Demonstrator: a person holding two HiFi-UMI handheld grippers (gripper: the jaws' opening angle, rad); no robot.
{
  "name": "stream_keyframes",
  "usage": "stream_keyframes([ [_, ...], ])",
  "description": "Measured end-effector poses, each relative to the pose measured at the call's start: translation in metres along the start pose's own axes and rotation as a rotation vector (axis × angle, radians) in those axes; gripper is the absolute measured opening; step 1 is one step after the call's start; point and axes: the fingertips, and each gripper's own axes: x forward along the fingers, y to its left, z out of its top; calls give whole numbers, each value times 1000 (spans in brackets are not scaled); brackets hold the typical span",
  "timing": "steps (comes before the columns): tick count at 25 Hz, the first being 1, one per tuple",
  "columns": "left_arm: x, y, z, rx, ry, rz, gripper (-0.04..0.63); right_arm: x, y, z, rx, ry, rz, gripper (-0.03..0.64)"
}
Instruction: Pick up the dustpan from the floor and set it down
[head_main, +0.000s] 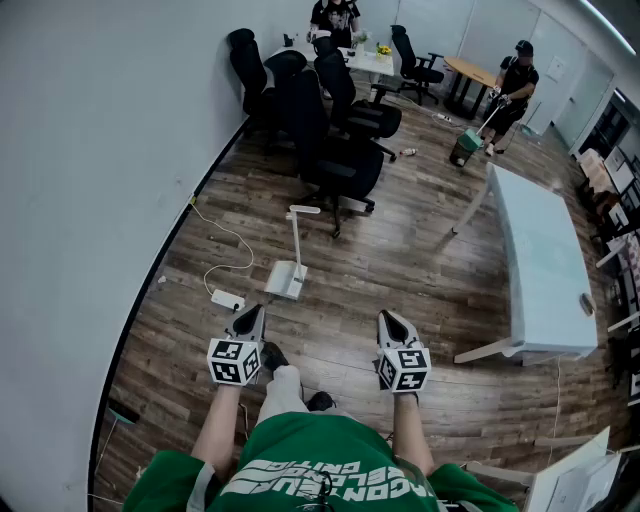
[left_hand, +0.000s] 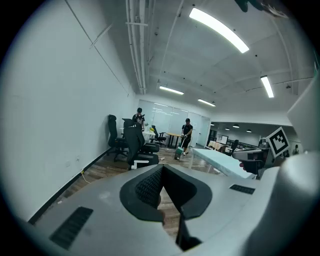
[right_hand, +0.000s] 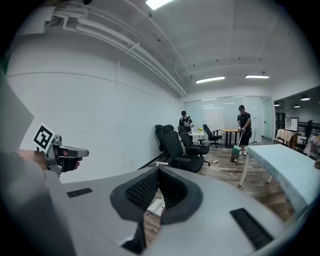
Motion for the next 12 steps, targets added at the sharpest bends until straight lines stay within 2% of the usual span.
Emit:
stream_keyframes([
  [6,8,5,11,-17,-19,4,0,10,6,5,-3,12,13,8],
  [12,32,29,14,-53,-20,0,0,47,6,6,-6,36,13,8],
])
